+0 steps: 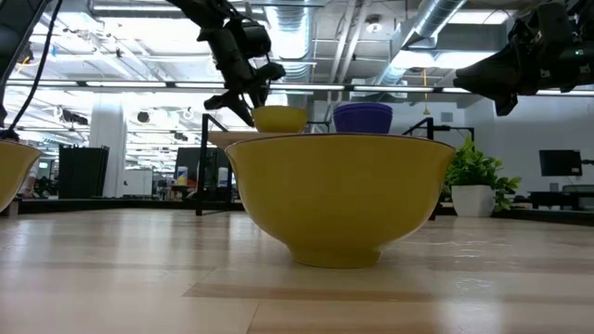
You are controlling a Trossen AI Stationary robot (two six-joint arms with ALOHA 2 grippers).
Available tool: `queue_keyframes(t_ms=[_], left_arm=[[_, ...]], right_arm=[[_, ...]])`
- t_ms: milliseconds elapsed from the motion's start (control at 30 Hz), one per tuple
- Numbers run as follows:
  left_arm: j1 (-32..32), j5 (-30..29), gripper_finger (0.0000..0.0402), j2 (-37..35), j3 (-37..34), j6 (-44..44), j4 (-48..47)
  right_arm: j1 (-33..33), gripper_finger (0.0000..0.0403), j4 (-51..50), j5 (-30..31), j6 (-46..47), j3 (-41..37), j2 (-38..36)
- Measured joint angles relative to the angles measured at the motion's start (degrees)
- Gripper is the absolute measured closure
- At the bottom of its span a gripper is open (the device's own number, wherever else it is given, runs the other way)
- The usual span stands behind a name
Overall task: Pick & Place Mini bowls
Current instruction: Stack the left white patterned bowl on the white patterned bowl on the shelf
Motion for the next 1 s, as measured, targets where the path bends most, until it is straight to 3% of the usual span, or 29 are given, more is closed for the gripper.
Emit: queue_keyframes(t_ms=[300, 500, 1000], left_arm=[[-0.09, -0.90, 0.0210, -5.88, 0.00, 0.04, 0.12], [-2.78, -0.43, 0.0192, -12.46, -1.24, -0.23, -0.01], [-25.02, -0.21, 0.0192, -28.06, -15.00, 2.31, -0.31]], right_arm=[[0.00, 0.0305, -0.02, 0.00, 0.00, 0.00, 0.00], [0.00, 0.0305, -0.02, 0.00, 0.00, 0.00, 0.00], [0.00, 0.0305, 0.01, 0.01, 0.00, 0.00, 0.00]])
